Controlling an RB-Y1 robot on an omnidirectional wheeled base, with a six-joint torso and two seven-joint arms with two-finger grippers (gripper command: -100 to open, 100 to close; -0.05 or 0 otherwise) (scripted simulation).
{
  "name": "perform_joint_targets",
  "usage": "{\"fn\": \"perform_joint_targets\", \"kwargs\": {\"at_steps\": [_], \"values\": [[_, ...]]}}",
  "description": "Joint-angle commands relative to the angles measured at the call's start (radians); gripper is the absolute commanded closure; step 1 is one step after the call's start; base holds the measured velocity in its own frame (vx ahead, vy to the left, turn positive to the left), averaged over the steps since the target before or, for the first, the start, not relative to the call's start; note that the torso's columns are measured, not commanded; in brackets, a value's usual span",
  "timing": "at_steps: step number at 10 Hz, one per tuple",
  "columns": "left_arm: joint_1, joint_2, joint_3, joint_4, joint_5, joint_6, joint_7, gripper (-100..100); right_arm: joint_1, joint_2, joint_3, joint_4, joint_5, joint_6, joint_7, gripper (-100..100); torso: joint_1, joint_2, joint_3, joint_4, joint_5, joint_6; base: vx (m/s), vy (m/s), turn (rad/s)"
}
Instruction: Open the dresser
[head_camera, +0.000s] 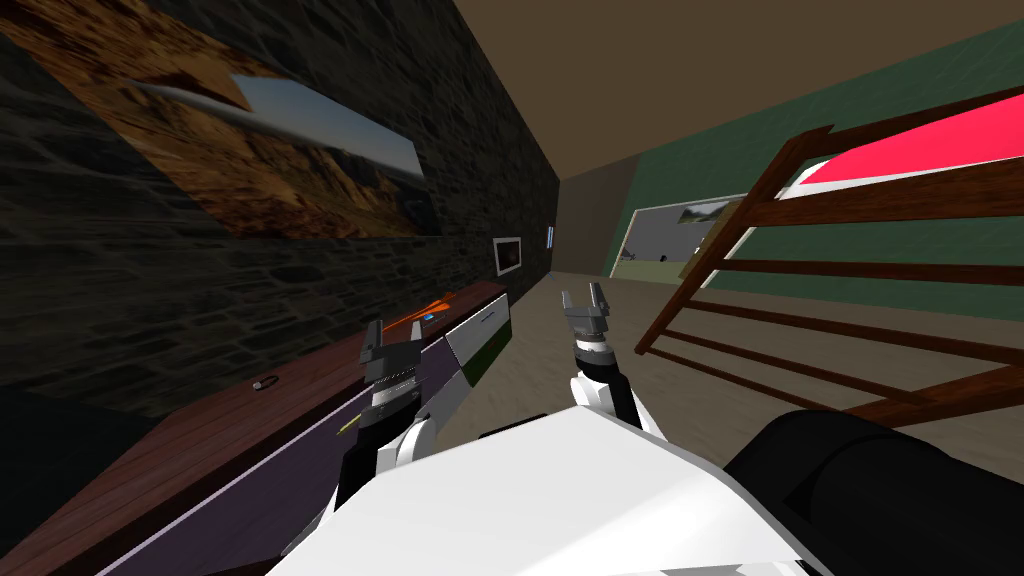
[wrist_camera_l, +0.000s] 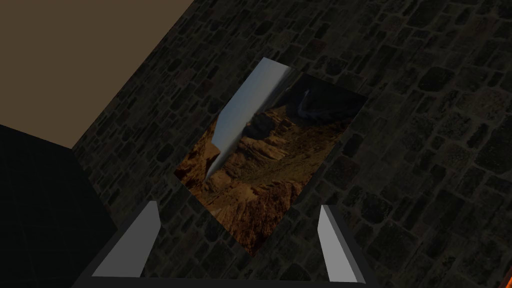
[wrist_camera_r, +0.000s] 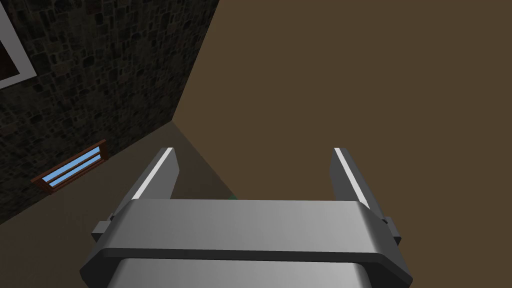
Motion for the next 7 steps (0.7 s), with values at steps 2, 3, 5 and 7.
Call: {"fn": "perform_joint_targets", "kwargs": {"at_steps": [2,3,5,7], "values": [[0.0,0.0,0.0,0.0,0.0,0.0,0.0,0,0.0,0.0,0.0,0.0,0.0,0.0,0.0,0,0.0,0.104,-0.209,0.105,0.0,0.0,0.0,0.0,0.0],[0.0,0.0,0.0,0.0,0.0,0.0,0.0,0,0.0,0.0,0.0,0.0,0.0,0.0,0.0,0,0.0,0.175,-0.351,0.176,0.0,0.0,0.0,0.0,0.0],[0.0,0.0,0.0,0.0,0.0,0.0,0.0,0,0.0,0.0,0.0,0.0,0.0,0.0,0.0,0,0.0,0.322,-0.644,0.322,0.0,0.0,0.0,0.0,0.0],[0.0,0.0,0.0,0.0,0.0,0.0,0.0,0,0.0,0.0,0.0,0.0,0.0,0.0,0.0,0,0.0,0.47,-0.939,0.47,0.0,0.0,0.0,0.0,0.0]]}}
